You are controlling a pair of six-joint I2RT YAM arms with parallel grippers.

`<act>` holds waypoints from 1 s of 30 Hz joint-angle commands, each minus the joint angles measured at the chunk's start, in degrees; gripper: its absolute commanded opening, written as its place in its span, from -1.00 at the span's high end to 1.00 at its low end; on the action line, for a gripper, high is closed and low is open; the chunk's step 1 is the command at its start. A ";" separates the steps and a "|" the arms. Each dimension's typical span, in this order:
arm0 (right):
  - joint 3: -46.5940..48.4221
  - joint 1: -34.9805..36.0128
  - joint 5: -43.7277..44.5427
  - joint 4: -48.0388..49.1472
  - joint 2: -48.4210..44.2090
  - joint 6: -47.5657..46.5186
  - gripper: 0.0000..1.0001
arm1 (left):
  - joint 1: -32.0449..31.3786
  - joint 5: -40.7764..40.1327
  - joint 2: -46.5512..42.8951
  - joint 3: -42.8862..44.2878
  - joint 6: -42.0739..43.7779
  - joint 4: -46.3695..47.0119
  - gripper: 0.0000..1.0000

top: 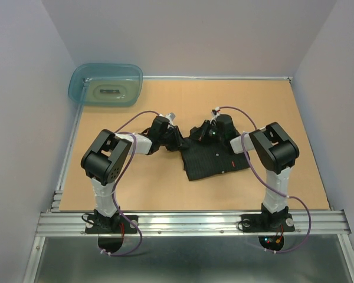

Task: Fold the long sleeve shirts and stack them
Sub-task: Fold the shirt

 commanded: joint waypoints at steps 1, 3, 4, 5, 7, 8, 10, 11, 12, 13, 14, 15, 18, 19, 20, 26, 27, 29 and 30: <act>-2.28 0.08 -1.82 5.83 1.89 2.55 0.76 | 0.11 -0.04 -2.26 -1.27 1.26 -0.93 0.33; -3.42 0.08 -0.50 5.83 1.98 3.43 0.76 | 0.11 -0.13 -2.26 -1.19 1.26 -0.93 0.33; -4.47 0.08 0.20 5.83 1.89 3.52 0.76 | 0.11 -0.13 -2.35 -1.27 1.08 -0.93 0.33; -4.66 0.08 0.73 5.83 1.98 3.52 0.76 | 0.11 -0.13 -2.35 -1.36 1.00 -0.93 0.33; -4.40 0.08 0.13 5.83 1.80 3.17 0.76 | 0.11 -0.21 -2.70 -1.54 0.91 -1.02 0.33; -4.05 0.08 -0.49 5.83 1.02 3.43 0.75 | 0.11 -0.13 -2.87 -1.62 0.99 -1.02 0.33; -2.65 0.08 -2.42 5.74 -0.65 3.95 0.72 | 0.11 0.57 -3.83 -1.89 0.99 -1.02 0.33; -2.20 0.16 -2.60 5.65 -3.35 4.13 0.70 | 0.11 0.66 -4.36 -2.06 0.91 -1.02 0.33; -1.76 0.08 -2.60 5.48 -4.86 3.96 0.65 | 0.20 0.84 -5.93 -2.50 0.82 -1.02 0.33; -1.06 -0.01 -2.34 4.78 -6.62 3.61 0.61 | 0.11 0.84 -6.91 -2.68 0.82 -1.10 0.33; -0.10 -0.19 -1.04 -0.02 -8.37 2.56 0.54 | 0.11 0.58 -7.87 -2.68 0.82 -1.37 0.32; 3.04 -0.19 0.20 -3.89 -10.04 0.81 0.36 | 0.11 0.23 -8.93 -2.85 1.25 -1.72 0.32; 9.03 -0.36 7.57 -19.98 -18.55 -8.58 0.01 | 0.11 -3.19 -14.37 -2.77 2.57 -5.48 0.28; 9.66 -0.54 9.16 -22.54 -20.15 -9.57 -0.06 | 0.11 -3.90 -15.52 -2.77 2.92 -6.28 0.27; 9.93 -0.71 12.13 -26.39 -22.17 -10.28 -0.12 | 0.11 -4.60 -16.83 -2.85 3.10 -7.07 0.21; 2.91 -6.24 12.61 -33.71 -37.01 -7.04 -0.56 | 0.29 -13.65 -28.70 -3.65 6.61 -15.86 -0.09; 1.51 -6.86 12.60 -34.86 -39.22 -6.25 -0.71 | 0.37 -16.71 -30.45 -3.65 7.32 -18.65 -0.15; -2.18 -8.53 13.04 -39.25 -43.11 -5.72 -0.92 | 0.90 -19.19 -35.81 -4.00 9.25 -21.22 -0.33; -3.42 -8.71 13.30 -40.65 -47.28 -5.28 -1.00 | 1.16 -20.33 -37.57 -4.35 9.87 -21.58 -0.40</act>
